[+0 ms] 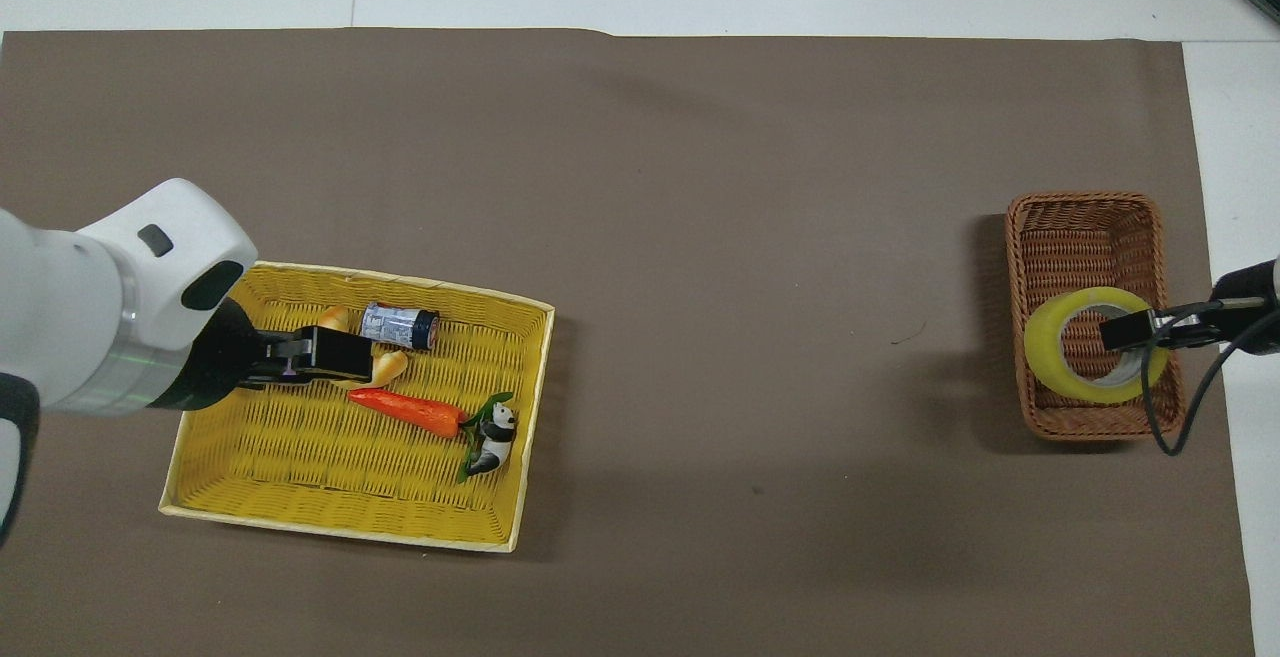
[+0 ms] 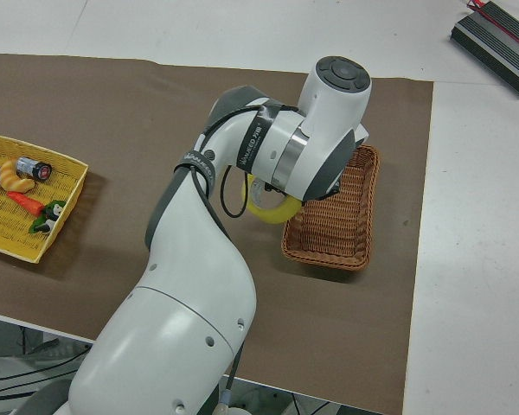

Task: Move tape to another basket
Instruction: 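Lower the tape into the brown basket while the left gripper returns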

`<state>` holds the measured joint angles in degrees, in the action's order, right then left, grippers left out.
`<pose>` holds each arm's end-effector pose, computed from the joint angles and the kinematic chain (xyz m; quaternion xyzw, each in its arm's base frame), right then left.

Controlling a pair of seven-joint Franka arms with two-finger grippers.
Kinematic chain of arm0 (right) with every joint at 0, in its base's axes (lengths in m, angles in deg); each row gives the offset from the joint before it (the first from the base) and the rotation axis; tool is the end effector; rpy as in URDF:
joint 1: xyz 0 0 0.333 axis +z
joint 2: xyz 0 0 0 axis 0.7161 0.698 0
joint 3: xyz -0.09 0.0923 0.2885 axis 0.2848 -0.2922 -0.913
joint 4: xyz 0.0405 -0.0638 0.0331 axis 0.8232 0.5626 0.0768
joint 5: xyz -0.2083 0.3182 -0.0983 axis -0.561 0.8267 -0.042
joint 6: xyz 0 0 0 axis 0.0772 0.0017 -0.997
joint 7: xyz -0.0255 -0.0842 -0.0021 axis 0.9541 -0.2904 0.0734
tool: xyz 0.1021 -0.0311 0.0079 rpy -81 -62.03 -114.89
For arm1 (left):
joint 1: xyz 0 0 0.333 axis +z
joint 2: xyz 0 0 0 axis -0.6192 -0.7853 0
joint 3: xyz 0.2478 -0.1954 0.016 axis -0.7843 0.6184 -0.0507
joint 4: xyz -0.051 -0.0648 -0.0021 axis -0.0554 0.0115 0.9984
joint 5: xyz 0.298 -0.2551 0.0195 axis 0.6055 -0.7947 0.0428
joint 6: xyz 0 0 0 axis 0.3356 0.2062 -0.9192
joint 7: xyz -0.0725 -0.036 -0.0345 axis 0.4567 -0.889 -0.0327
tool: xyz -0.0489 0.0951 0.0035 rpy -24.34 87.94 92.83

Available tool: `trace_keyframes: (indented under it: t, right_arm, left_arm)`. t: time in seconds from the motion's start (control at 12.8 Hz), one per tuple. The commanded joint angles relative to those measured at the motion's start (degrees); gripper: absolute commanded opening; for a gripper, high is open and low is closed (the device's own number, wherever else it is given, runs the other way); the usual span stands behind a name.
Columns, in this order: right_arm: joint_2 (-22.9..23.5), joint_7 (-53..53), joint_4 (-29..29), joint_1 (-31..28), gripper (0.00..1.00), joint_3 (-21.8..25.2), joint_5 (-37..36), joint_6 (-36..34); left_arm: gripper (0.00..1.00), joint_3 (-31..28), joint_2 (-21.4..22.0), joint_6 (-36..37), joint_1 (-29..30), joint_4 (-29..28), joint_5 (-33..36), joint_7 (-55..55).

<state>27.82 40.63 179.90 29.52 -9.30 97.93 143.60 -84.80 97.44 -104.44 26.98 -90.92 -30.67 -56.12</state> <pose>0.5315 -0.1572 0.4359 -0.9934 -0.0206 0.0587 0.0964 0.4772 -0.1487 0.5990 0.9965 -0.0229 -0.0315 0.0734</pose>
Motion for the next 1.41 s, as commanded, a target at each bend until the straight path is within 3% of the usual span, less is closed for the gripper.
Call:
trace_keyframes:
  t: [0.0, 0.23, 0.47, 0.78, 1.17, 1.33]
  right_arm:
    - [1.79, -3.89, 0.0, -2.58, 0.0, -1.01, -2.65, 1.81]
    - [2.59, -5.14, -0.09, -3.21, 0.0, -1.01, -2.65, 2.95]
    - [3.38, -4.79, -0.53, -2.42, 0.0, -1.01, -2.74, 6.54]
    - [5.83, -4.17, -0.7, -1.28, 0.0, -1.1, -2.56, 10.93]
    - [6.99, -5.75, -0.71, -2.07, 0.0, -1.01, -2.56, 12.18]
    - [6.99, -6.19, -0.71, -2.77, 0.0, -1.01, -2.74, 12.0]
  left_arm:
    - [1.0, 0.56, -0.42, 2.03, 4.4, 1.29, 4.79, -5.18]
    - [1.0, 0.38, -1.9, 6.41, 8.45, 4.53, 6.98, -5.71]
    - [1.0, 0.12, -4.45, 9.67, 13.2, 8.84, 7.35, -13.96]
    - [1.0, 0.12, -4.72, 9.77, 13.21, 9.72, 8.84, -15.48]
    - [1.0, 0.2, -7.53, 14.43, 13.47, 15.87, 9.11, -15.47]
    - [1.0, 0.29, -6.66, 13.64, 13.38, 14.05, 9.46, -14.34]
